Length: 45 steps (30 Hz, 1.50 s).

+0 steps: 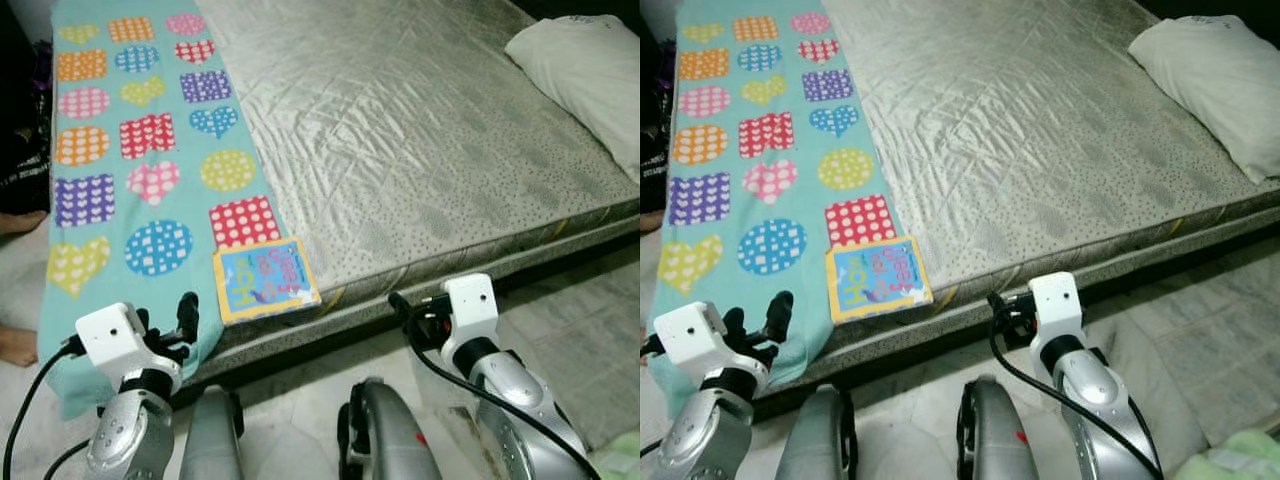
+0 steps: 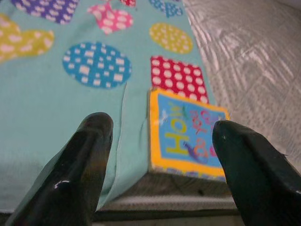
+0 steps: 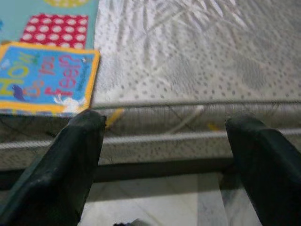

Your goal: Clean up the room

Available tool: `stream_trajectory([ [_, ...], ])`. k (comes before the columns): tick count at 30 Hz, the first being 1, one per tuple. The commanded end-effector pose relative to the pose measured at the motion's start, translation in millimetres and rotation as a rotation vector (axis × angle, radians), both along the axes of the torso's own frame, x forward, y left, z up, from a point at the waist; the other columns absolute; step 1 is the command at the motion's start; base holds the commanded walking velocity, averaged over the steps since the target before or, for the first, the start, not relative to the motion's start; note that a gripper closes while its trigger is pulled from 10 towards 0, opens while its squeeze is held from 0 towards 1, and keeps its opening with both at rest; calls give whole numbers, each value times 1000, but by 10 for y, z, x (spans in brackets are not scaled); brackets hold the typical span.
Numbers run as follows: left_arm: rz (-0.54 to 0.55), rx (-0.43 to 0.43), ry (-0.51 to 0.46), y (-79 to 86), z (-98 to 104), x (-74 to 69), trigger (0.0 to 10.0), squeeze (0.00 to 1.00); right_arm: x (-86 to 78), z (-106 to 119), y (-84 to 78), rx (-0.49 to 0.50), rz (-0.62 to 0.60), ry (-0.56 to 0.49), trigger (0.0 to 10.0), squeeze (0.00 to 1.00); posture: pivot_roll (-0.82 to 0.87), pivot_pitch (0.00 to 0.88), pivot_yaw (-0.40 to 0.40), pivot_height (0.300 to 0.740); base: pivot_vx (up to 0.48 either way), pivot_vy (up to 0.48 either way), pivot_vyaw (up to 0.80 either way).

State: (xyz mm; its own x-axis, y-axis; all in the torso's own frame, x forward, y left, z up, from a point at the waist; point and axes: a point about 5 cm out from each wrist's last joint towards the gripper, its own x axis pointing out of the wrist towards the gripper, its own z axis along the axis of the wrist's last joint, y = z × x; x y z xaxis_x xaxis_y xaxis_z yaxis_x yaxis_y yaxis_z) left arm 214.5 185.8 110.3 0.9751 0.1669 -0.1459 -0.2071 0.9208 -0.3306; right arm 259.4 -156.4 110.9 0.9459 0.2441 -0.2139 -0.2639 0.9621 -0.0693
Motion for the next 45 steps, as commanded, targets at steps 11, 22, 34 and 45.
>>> stream_trajectory([
  [11, 19, -4, -12, 20, 2, -23, 10000, 0, -1, -29, -40, -17, 3, 5, 10000, 0, -33, 236, -44, 585, 0, 0, 0],
  [22, 2, -10, -38, 5, 33, -12, 10000, 0, 13, -24, -35, -18, 6, 0, 10000, 0, -34, 233, -43, 585, 45, 0, 0],
  [34, -11, -10, -50, -4, 42, 4, 10000, 0, 23, -30, -33, -28, 6, -7, 10000, 0, -32, 233, -41, 585, 286, 0, 0],
  [45, -19, -9, -53, -12, 42, 12, 10000, 0, 25, -38, -38, -33, 4, -10, 10000, 0, -33, 227, -38, 585, 303, 0, 0],
])
